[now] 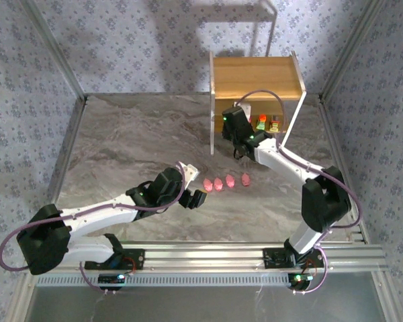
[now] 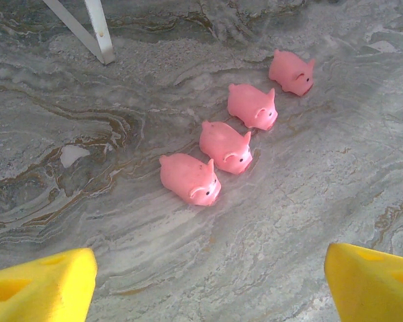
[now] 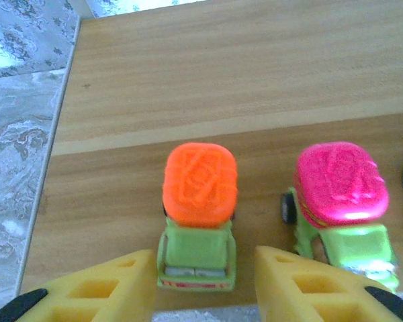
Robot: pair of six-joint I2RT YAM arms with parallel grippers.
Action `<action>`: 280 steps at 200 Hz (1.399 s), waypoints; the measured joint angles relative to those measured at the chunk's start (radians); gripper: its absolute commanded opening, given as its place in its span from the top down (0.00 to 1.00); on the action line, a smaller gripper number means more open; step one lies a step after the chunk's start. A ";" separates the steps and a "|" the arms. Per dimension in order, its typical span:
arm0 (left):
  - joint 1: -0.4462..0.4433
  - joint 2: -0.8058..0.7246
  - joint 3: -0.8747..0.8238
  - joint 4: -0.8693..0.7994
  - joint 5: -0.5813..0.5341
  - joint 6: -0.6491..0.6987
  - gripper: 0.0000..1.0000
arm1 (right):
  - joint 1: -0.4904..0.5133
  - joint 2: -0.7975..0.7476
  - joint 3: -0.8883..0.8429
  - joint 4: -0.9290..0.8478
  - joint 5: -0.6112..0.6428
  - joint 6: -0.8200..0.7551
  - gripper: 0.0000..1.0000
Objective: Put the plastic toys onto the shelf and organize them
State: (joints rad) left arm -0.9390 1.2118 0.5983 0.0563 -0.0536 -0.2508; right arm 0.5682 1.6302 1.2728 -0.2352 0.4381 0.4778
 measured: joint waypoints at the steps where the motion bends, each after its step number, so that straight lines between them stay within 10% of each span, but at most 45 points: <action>1: 0.000 0.000 0.000 0.000 0.000 0.000 0.12 | 0.000 -0.003 -0.002 0.000 0.000 0.000 0.56; 280: 0.000 0.009 0.000 -0.002 -0.023 0.000 0.12 | 0.098 -0.318 -0.283 -0.040 0.091 0.049 0.54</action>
State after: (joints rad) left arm -0.9390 1.2205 0.5983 0.0544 -0.0765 -0.2508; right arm 0.6666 1.3121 0.9901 -0.2749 0.5289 0.5270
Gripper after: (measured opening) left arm 0.878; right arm 0.454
